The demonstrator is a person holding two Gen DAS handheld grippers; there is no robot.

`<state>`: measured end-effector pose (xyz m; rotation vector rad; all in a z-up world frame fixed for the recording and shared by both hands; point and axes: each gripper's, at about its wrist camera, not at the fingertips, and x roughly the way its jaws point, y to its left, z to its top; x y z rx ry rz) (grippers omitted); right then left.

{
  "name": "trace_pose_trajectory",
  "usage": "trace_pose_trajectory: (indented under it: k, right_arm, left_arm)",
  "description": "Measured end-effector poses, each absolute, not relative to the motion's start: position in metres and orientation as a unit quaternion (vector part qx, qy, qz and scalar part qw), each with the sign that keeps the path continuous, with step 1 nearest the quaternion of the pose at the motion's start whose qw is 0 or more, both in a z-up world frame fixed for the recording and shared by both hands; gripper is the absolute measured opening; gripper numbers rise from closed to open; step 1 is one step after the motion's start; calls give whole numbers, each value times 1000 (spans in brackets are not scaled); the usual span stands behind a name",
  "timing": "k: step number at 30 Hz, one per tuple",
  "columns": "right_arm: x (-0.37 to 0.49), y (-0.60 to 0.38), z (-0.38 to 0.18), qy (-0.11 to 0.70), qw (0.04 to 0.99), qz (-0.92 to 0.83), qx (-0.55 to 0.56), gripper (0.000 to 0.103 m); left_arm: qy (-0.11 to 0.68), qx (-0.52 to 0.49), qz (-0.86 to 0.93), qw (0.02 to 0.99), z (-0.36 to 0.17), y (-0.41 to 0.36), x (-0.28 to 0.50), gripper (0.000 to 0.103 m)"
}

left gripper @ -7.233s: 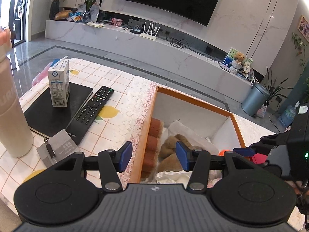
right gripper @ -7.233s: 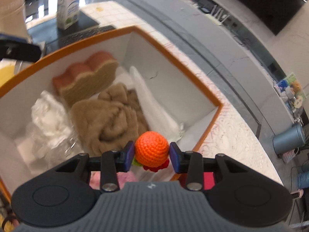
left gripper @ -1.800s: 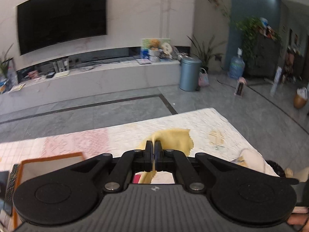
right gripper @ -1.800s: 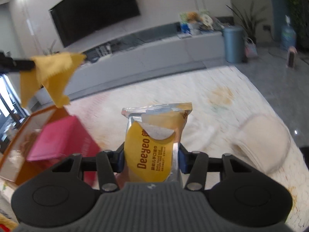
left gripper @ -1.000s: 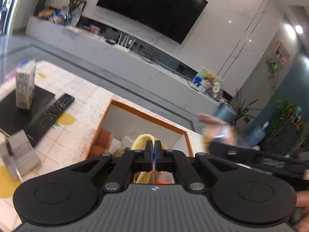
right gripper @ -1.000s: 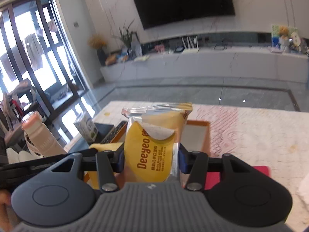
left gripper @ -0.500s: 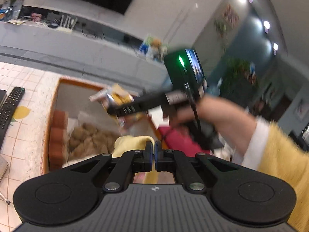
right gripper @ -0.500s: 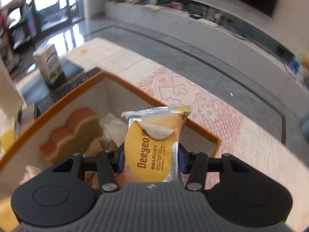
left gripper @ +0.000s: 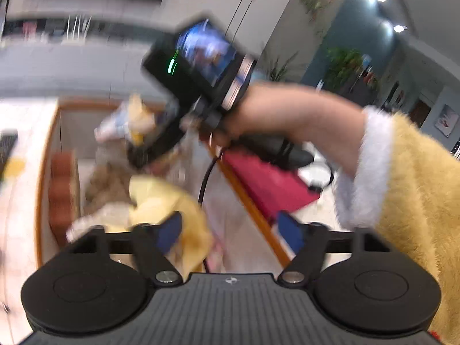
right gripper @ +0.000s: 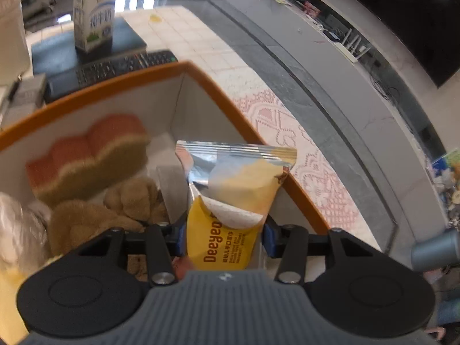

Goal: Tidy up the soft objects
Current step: 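Carry the Deeyeo bag with right tool while left tool carries the yellow cloth to the box, then open both tools over the box, dropping the bag and cloth inside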

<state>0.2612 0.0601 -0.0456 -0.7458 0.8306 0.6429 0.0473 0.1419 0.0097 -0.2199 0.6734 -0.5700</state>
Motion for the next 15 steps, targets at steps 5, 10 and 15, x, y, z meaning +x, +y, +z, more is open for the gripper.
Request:
trace_pose_trajectory:
  k: [5, 10, 15]
  right_arm:
    - [268, 46, -31, 412, 823, 281, -271, 60]
    - [256, 36, -12, 381, 855, 252, -247, 71]
    - [233, 8, 24, 327, 887, 238, -222, 76]
  left_arm:
    - [324, -137, -246, 903, 16, 148, 45, 91]
    - [341, -103, -162, 920, 14, 144, 48, 91]
    - [340, -55, -127, 930, 21, 134, 42, 85]
